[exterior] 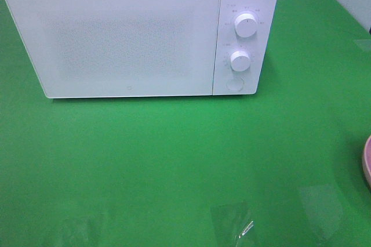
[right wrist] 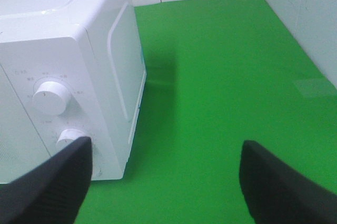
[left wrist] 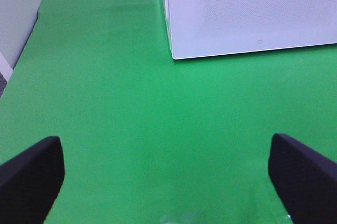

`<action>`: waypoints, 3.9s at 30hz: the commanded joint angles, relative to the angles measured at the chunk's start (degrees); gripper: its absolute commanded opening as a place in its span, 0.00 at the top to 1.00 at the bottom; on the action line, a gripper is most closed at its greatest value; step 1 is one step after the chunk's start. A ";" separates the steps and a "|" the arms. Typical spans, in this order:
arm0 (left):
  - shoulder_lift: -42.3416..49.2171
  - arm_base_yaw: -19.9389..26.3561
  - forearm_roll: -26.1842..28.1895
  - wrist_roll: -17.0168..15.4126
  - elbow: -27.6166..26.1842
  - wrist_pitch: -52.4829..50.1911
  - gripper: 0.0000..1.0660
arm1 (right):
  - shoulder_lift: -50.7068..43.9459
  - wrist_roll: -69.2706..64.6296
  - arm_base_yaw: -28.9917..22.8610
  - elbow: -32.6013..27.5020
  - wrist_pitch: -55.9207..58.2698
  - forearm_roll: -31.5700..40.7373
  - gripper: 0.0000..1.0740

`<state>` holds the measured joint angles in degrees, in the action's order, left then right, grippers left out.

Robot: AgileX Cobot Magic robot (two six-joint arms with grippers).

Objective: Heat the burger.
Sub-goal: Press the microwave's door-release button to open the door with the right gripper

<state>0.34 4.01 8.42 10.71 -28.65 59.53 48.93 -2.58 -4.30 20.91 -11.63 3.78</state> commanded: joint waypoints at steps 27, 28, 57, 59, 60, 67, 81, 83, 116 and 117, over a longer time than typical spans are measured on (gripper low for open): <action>0.34 0.23 0.17 0.06 0.17 0.06 0.08 | 30.77 26.81 -28.36 -1.43 -45.03 33.46 0.29; 0.34 0.23 0.17 0.06 0.17 0.06 0.08 | 30.77 26.81 -28.36 -1.43 -45.03 33.46 0.29; 0.34 0.23 0.17 0.06 0.17 0.06 0.08 | 50.88 17.59 -41.20 -0.06 -61.88 42.17 0.29; 0.34 0.23 0.17 0.06 0.17 0.06 0.08 | 50.94 16.33 -41.20 -0.06 -62.34 42.17 0.29; 0.34 0.23 0.17 0.06 0.17 0.06 0.08 | 50.94 15.24 -41.20 -0.06 -62.85 42.17 0.29; 0.34 0.23 0.17 0.06 0.17 0.06 0.08 | 51.05 8.14 -41.20 -0.06 -63.08 41.88 0.35; 0.34 0.23 0.17 0.06 0.17 0.06 0.08 | 51.22 -26.87 -41.20 -0.06 -59.93 39.53 0.80; 0.34 0.23 0.17 0.06 0.17 0.06 0.08 | 51.22 -32.09 -41.20 -0.06 -59.93 38.10 0.86; 0.34 0.23 0.17 0.06 0.17 0.06 0.08 | 53.80 -76.72 -34.09 2.81 -51.17 28.82 1.00; 0.34 0.23 0.17 0.06 0.17 0.06 0.08 | 54.83 -77.64 -32.60 4.18 -50.94 26.47 1.00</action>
<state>0.34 4.01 8.42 10.71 -28.65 59.53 102.73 -78.72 -38.73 23.20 -62.97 34.26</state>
